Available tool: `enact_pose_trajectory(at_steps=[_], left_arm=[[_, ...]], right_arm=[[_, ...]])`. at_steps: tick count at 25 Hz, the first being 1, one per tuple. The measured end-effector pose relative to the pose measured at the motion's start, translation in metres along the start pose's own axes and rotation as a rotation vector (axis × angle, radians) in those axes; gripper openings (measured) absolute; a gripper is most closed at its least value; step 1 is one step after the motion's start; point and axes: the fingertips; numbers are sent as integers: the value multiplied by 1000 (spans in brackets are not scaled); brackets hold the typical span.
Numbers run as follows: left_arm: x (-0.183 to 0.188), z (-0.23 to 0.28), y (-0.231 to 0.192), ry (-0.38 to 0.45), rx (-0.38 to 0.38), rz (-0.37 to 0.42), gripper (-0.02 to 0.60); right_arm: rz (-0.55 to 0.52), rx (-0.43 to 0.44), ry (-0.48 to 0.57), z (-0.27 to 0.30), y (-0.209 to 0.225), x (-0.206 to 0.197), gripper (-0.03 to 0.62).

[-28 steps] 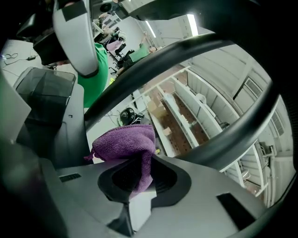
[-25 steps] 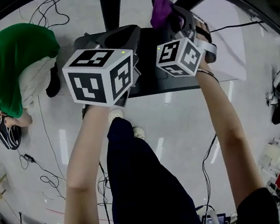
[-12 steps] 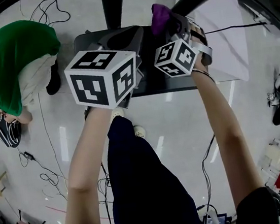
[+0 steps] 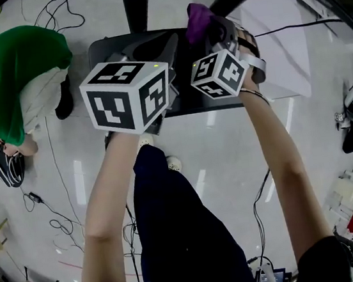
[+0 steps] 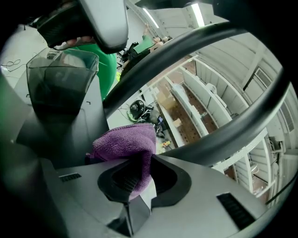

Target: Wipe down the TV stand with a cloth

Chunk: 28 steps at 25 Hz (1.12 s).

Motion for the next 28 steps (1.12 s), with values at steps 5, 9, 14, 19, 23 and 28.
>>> enact_pose_trajectory(at_steps=[5, 9, 14, 19, 23, 28], left_arm=[[-6, -5, 15, -11, -12, 11, 6], [-13, -9, 32, -16, -22, 20, 6], [-12, -11, 53, -15, -40, 31, 6], [0, -10, 69, -10, -51, 41, 6], [13, -6, 76, -5, -55, 58, 6], [33, 4, 84, 7, -67, 80, 6]], right_arm=[[8, -31, -2, -24, 11, -4, 69], [7, -61, 3, -50, 23, -7, 69], [24, -132, -5, -81, 56, -18, 69], [52, -209, -14, -103, 98, -25, 69], [74, -268, -13, -112, 128, -24, 69], [133, -363, 4, -117, 166, -18, 69]])
Point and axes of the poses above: the fingertips, and each gripper's own axes: z forward along the fingers, y to its right, x out of its top, and after that the axes turned 6 degrees about y, right-handed
